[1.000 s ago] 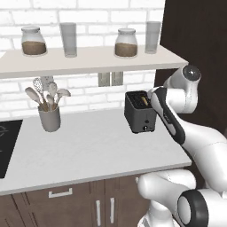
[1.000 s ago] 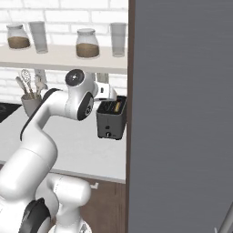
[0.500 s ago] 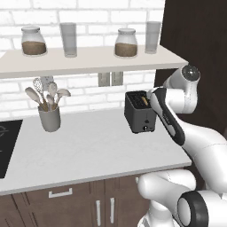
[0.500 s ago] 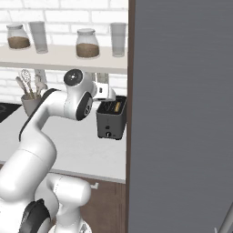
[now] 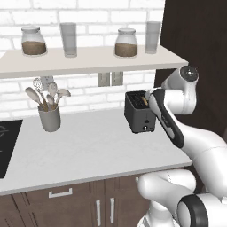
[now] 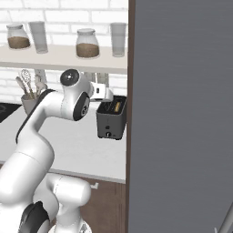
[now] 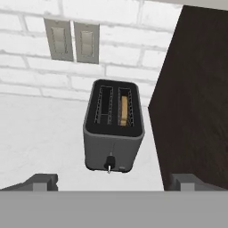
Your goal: Start the toaster. Once the lever pops up, take the bread to the plate on the dining counter.
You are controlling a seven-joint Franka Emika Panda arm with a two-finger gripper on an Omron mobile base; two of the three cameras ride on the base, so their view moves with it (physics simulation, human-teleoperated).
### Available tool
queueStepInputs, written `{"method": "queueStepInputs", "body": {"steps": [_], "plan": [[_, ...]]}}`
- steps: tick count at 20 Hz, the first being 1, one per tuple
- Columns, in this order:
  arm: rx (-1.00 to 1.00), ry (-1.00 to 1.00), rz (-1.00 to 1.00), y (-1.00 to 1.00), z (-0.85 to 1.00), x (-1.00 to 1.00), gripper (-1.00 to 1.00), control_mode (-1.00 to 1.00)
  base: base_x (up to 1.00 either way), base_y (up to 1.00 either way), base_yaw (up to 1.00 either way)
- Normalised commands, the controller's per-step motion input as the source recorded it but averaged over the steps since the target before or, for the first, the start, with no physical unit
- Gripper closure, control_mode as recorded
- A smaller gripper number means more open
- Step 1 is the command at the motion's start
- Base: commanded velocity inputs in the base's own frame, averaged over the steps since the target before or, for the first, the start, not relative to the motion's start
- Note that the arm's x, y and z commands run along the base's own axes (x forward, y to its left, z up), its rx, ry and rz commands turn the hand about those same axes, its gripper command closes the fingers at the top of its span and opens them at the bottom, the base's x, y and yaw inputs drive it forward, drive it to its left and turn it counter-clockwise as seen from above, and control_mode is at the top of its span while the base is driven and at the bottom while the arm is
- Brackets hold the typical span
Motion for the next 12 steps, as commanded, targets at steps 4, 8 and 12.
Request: {"method": "queueStepInputs", "body": {"steps": [4,8,12], "plan": [[0.0,0.03,0.0,0.11,0.0,-0.06,-1.0,-1.0,0.0,0.0,0.0],[0.0,0.06,0.0,0.11,0.0,-0.06,-1.0,-1.0,0.0,0.0,0.0],[0.0,0.07,0.0,0.08,0.0,-0.05,-1.0,-1.0,0.0,0.0,0.0]]}}
